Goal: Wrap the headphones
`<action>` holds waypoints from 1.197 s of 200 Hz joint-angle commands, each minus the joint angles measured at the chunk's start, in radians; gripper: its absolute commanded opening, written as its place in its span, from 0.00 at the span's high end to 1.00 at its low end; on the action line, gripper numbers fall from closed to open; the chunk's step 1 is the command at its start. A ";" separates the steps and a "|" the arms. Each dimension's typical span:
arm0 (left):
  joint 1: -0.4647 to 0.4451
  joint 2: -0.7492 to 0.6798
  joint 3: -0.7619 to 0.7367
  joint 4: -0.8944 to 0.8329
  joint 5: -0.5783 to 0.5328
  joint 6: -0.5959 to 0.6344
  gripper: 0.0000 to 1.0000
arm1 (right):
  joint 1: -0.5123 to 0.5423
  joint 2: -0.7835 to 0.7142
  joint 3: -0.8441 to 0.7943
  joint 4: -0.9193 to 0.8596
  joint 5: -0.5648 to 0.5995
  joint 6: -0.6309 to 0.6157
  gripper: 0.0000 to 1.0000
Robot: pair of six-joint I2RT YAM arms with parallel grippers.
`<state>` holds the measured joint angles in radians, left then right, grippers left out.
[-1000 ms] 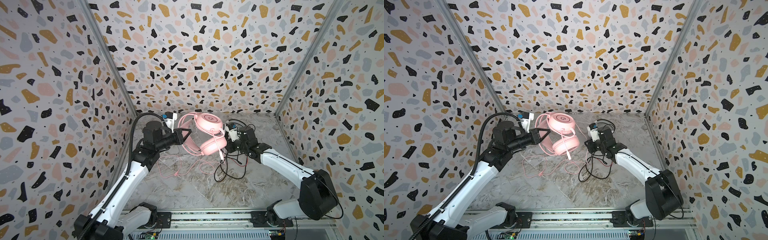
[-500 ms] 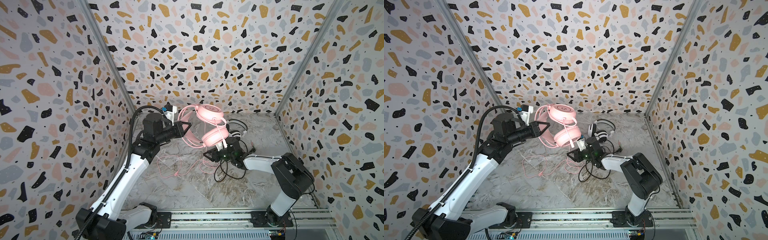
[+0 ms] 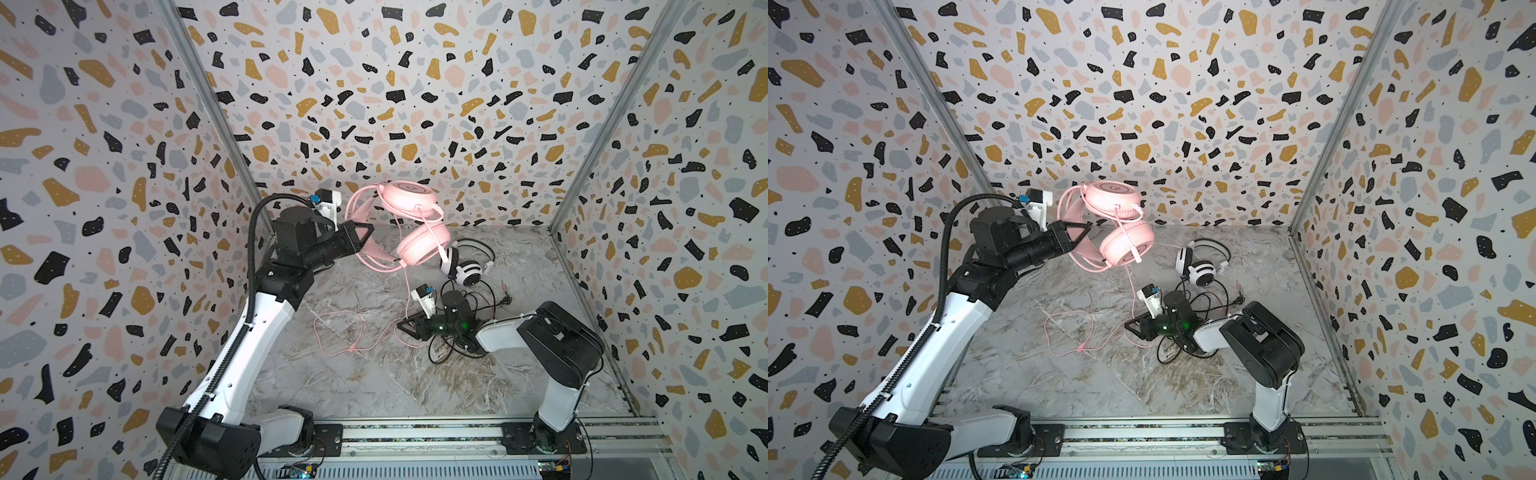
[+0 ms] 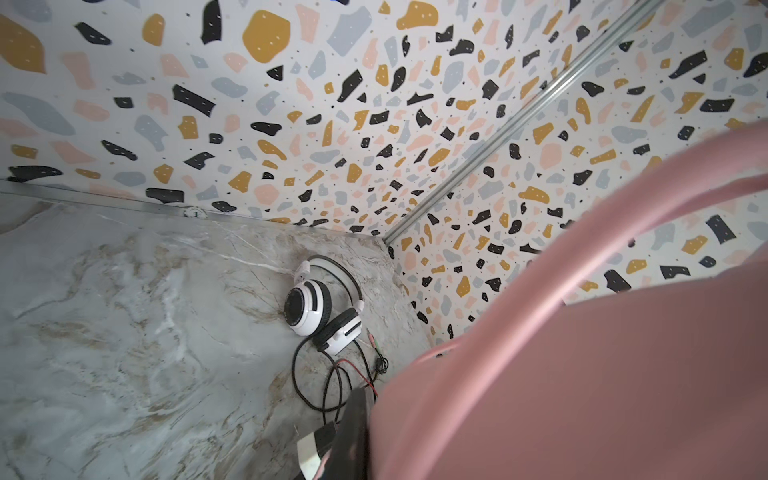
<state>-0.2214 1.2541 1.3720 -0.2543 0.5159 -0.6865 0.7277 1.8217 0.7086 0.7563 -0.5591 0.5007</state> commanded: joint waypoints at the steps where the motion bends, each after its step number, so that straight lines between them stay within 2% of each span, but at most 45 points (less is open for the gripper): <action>1: 0.051 -0.003 0.030 0.101 -0.002 -0.074 1.00 | 0.004 -0.062 -0.048 -0.009 0.051 -0.015 0.73; 21: 0.085 0.006 -0.006 0.135 -0.031 -0.116 1.00 | 0.006 -0.109 -0.102 -0.012 0.102 -0.017 0.88; 50: 0.097 0.029 -0.048 0.168 -0.065 -0.145 1.00 | 0.044 -0.181 -0.106 -0.159 0.208 -0.050 0.93; 86: 0.128 0.041 -0.062 0.115 -0.160 -0.107 1.00 | 0.144 -0.299 -0.096 -0.363 0.382 -0.120 0.97; 127: 0.192 0.019 -0.091 0.110 -0.206 -0.097 1.00 | 0.152 -0.455 -0.165 -0.456 0.430 -0.121 0.98; 157: 0.207 0.025 -0.062 0.072 -0.258 -0.052 1.00 | 0.157 -0.564 -0.190 -0.541 0.455 -0.134 0.99; 192: 0.247 0.044 -0.019 0.059 -0.267 -0.040 1.00 | 0.168 -0.679 -0.208 -0.651 0.511 -0.151 0.99; 239: 0.249 0.057 0.005 0.043 -0.405 -0.005 1.00 | 0.194 -0.784 -0.216 -0.734 0.567 -0.147 0.98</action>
<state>0.0223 1.3212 1.3258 -0.3092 0.1856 -0.6941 0.9016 1.0863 0.4980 0.1226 -0.0467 0.3607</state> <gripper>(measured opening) 0.079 0.050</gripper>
